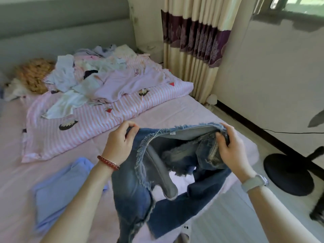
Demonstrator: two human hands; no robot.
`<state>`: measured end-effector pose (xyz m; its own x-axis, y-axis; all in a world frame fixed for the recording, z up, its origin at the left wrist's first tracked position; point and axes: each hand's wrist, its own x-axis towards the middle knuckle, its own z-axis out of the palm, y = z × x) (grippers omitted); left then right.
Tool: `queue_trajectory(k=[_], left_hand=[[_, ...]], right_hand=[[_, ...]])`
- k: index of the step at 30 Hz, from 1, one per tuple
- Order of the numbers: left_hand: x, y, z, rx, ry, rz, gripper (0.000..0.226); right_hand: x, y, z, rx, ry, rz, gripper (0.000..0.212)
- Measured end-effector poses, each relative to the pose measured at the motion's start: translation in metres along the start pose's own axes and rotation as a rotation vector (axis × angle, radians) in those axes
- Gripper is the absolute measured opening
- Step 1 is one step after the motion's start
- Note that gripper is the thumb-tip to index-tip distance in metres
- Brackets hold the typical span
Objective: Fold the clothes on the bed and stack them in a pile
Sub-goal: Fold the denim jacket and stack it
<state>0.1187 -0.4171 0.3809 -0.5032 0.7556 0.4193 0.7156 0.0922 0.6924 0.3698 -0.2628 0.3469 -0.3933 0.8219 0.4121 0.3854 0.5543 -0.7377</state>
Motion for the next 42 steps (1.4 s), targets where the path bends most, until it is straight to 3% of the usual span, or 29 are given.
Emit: queue_trajectory(k=[7,11,15,20,22,26,28,32,34,38,42], left_hand=[[-0.052,0.034,-0.048,-0.231,0.010,-0.048,0.030],[-0.055,0.021,-0.045,-0.289,0.034,-0.211,0.021],[-0.036,-0.014,-0.033,-0.236,-0.055,-0.402,0.010],[0.008,-0.071,-0.017,-0.187,-0.442,-0.580,0.007],[0.040,-0.099,-0.001,-0.106,-0.376,-0.622,0.007],[0.118,-0.164,0.042,0.042,0.057,-0.792,0.028],[0.137,-0.195,0.066,0.028,0.161,-0.883,0.032],[0.089,-0.238,0.125,0.006,0.052,-0.978,0.037],[0.040,-0.252,0.152,0.003,-0.012,-1.069,0.041],[-0.047,-0.268,0.182,0.083,0.010,-1.443,0.062],[-0.090,-0.273,0.188,0.288,0.011,-1.580,0.091]], right_hand=[[-0.014,-0.048,-0.045,0.014,0.033,-0.233,0.016],[-0.008,-0.051,-0.042,0.027,-0.070,-0.234,0.014],[0.021,-0.039,-0.013,-0.088,-0.309,-0.145,0.013],[0.097,-0.009,0.044,-0.291,-0.770,-0.037,0.022],[0.137,0.005,0.081,-0.395,-0.825,-0.031,0.024],[0.220,0.025,0.172,-0.548,-0.579,0.055,0.043],[0.243,0.036,0.213,-0.561,-0.519,0.026,0.050],[0.213,0.079,0.269,-0.443,-0.626,-0.052,0.045],[0.167,0.109,0.283,-0.398,-0.789,0.010,0.044],[0.068,0.158,0.291,-0.366,-1.049,0.252,0.043],[0.008,0.185,0.298,-0.355,-1.001,0.417,0.048]])
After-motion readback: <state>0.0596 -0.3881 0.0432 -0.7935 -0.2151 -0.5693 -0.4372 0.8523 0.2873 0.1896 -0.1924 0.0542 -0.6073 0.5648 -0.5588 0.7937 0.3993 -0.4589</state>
